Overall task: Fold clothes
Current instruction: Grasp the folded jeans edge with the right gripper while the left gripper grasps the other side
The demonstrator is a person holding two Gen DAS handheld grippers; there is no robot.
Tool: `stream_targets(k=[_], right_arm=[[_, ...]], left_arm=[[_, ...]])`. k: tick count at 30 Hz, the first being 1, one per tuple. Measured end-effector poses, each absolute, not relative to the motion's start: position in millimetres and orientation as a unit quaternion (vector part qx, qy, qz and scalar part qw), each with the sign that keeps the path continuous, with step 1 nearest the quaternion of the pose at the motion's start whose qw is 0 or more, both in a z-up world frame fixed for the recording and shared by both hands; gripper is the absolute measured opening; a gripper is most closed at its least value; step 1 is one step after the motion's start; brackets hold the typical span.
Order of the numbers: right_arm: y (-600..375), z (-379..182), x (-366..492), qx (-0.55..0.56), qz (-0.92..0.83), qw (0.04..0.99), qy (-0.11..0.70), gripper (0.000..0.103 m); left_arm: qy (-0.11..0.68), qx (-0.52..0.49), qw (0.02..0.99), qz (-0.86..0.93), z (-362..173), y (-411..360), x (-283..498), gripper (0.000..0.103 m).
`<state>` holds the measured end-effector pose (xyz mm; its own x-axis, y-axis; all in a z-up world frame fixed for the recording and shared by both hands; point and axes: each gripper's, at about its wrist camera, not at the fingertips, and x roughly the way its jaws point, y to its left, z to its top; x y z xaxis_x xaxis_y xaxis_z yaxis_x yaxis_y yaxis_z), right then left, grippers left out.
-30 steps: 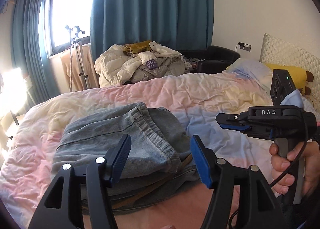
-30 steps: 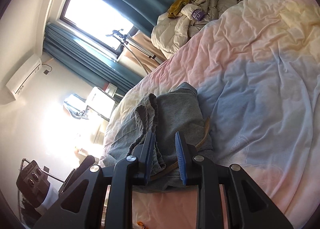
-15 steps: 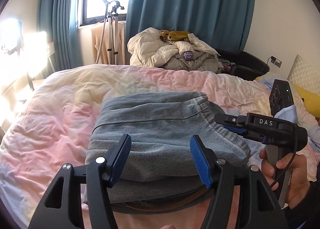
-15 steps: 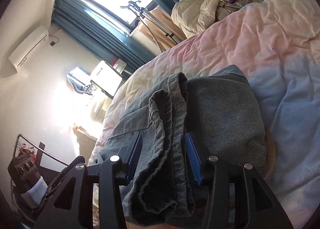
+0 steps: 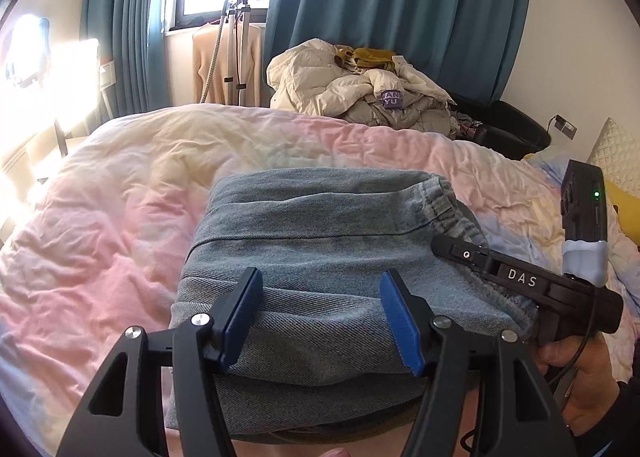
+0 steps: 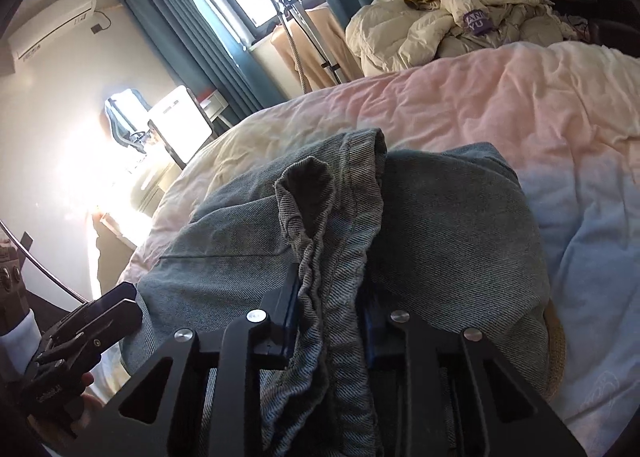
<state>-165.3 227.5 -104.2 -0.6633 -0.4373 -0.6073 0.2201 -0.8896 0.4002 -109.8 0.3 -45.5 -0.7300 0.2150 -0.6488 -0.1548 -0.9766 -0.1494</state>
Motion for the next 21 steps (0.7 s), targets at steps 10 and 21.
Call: stream_targets(k=[10, 21], right_arm=[[233.2, -62.8, -142.0, 0.323, -0.937, 0.103, -0.078, 0.02], [266.4, -139.3, -163.5, 0.423, -0.889, 0.102, -0.146, 0.021]], left_arm=[[-0.102, -0.325, 0.09, 0.936, -14.1, -47.5, -97.4, 0.064], [-0.227, -0.418, 0.131, 0.87, -51.9, -98.7, -130.2, 0.077]])
